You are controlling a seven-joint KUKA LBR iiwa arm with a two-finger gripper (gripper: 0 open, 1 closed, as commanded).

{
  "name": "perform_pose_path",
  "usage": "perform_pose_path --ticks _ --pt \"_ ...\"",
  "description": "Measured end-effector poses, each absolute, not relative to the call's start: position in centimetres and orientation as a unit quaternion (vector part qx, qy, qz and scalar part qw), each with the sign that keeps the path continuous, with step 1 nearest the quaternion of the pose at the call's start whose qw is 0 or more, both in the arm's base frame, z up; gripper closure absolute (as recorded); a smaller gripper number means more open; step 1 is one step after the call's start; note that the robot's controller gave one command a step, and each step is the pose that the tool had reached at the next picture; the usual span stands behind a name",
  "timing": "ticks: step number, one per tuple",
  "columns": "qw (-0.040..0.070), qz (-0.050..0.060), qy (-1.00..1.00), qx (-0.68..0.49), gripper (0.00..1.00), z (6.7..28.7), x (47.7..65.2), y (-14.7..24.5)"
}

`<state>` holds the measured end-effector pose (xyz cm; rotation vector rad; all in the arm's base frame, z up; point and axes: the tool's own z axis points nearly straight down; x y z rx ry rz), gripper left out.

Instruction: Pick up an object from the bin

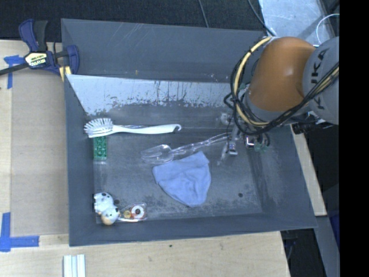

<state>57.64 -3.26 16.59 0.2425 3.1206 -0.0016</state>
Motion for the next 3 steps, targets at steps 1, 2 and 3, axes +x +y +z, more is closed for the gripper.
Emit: perform_pose_path --ticks 1,2,3 --pt "0.005 0.000 0.998 0.069 0.00 14.2 58.1 -2.9" --pt "0.006 0.000 0.982 0.190 0.00 7.3 59.2 -1.5" --pt "0.012 0.000 0.986 0.168 0.00 8.1 60.2 -2.1"
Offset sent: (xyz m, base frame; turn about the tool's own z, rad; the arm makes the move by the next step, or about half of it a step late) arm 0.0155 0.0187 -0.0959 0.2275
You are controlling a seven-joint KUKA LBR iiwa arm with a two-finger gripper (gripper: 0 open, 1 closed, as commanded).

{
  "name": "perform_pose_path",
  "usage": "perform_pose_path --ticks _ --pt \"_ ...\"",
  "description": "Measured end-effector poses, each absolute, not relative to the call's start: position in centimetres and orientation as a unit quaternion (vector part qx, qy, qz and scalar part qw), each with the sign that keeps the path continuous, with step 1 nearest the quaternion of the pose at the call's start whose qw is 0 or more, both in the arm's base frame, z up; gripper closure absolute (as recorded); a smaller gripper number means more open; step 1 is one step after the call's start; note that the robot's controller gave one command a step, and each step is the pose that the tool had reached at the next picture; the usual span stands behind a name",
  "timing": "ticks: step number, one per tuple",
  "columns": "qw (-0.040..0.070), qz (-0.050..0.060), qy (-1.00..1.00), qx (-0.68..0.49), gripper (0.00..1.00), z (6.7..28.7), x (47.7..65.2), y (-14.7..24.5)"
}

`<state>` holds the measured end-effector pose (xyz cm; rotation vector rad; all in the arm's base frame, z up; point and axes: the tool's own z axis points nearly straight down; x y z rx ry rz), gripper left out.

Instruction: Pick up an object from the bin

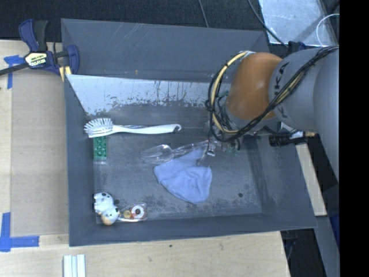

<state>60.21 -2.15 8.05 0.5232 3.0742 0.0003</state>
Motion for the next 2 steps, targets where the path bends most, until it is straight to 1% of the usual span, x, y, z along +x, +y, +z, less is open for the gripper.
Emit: perform_pose_path --ticks 1,2 --pt "0.006 0.000 0.983 0.183 0.00 18.4 58.9 -3.3" --pt "0.016 0.000 0.983 0.182 0.00 19.8 59.5 -2.8"
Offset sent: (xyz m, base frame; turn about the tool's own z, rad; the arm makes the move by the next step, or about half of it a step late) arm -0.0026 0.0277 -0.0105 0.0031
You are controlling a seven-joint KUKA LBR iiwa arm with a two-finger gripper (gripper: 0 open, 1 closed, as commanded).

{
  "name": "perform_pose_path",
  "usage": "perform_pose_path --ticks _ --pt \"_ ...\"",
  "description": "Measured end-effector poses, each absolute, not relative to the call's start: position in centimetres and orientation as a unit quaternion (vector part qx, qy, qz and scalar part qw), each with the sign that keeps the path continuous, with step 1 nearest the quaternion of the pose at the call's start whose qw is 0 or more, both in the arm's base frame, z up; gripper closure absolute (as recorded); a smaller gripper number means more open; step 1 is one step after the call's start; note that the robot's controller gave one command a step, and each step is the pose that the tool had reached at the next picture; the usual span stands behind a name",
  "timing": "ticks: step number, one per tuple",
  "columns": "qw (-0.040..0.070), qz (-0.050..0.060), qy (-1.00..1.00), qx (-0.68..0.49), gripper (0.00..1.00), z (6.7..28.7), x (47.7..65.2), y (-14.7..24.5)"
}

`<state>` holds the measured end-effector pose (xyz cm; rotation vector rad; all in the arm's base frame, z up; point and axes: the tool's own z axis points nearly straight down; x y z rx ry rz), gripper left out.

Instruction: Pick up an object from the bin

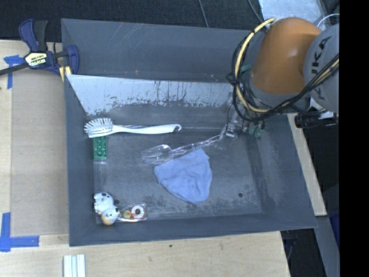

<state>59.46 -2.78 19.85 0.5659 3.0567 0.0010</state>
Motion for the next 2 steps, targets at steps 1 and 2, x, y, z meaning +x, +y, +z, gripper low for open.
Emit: perform_pose_path --ticks 1,2 --pt "0.010 0.000 0.988 0.155 0.00 16.1 58.4 -2.6" --pt "0.013 0.002 0.964 0.267 0.00 15.2 57.2 -0.4"
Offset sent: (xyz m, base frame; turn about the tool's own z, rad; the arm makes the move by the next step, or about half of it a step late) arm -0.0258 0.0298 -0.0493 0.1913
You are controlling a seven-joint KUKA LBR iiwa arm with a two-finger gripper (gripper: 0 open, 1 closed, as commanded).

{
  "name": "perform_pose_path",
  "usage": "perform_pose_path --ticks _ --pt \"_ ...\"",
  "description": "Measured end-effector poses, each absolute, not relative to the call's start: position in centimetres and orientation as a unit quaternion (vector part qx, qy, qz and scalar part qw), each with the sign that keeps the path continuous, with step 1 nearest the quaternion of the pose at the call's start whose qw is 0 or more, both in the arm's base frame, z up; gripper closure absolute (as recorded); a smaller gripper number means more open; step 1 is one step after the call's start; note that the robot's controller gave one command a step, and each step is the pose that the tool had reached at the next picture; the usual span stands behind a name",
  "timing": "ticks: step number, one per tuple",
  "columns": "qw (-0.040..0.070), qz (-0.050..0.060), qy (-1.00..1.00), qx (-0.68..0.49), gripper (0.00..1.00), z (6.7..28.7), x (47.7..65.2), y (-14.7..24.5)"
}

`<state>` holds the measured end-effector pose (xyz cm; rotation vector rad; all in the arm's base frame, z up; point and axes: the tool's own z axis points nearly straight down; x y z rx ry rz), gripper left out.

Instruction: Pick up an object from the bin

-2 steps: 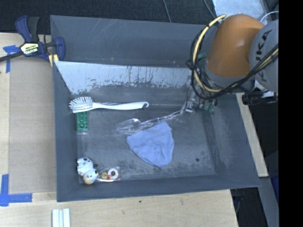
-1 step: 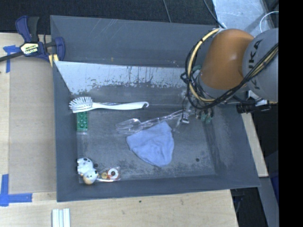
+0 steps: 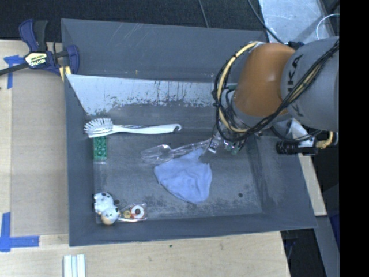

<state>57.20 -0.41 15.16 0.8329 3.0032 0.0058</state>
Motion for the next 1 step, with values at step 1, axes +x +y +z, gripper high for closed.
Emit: perform_pose_path --ticks 1 --pt "0.011 -0.001 0.991 0.134 0.00 16.01 57.47 -1.09"
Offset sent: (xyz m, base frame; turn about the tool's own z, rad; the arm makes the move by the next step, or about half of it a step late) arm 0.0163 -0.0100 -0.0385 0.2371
